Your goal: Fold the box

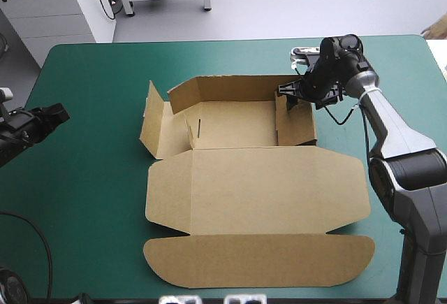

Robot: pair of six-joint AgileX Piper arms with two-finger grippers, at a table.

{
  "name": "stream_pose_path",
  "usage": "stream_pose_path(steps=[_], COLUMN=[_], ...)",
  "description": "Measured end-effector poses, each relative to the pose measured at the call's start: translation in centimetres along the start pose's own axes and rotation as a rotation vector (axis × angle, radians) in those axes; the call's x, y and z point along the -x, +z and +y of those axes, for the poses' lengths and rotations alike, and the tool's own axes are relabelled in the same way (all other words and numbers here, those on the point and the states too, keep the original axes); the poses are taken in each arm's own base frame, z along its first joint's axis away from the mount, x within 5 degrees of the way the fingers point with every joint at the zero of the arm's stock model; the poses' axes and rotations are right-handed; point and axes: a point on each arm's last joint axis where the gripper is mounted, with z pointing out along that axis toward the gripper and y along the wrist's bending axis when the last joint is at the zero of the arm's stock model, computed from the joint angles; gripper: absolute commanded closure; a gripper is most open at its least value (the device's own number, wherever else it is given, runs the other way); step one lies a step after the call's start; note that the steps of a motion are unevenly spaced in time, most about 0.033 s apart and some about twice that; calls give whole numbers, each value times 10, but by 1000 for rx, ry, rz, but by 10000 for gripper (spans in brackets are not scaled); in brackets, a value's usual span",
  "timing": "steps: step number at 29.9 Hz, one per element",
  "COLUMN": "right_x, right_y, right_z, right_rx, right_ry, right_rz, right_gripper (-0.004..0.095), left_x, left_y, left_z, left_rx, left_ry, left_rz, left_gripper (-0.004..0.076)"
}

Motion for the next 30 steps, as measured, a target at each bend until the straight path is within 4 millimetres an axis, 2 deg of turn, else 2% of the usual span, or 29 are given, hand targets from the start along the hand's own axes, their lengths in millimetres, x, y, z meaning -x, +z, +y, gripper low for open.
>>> stream_pose_path(steps=[9,13,17,22,30], right_x=[-14,-29,-44,-56,-58], right_y=[-80,-95,-87,-64,-18], right_z=[5,4,1,-1,-5], right_rx=[4,0,-7,2,-6], right_ry=[-3,-4,2,17,22], right_rz=[-152,-155,-95,-5,118], right_gripper=[220,220,220,238,239], left_x=[-1,-1,-1,-1,-1], left_y=[0,0,0,0,0], left_z=[-3,-3,-3,-3,-3], left_rx=[-29,-32,-32,-32,-33], left_ry=[0,0,0,1,1], left_rz=[13,14,14,15,15], left_gripper=[717,717,717,717,717])
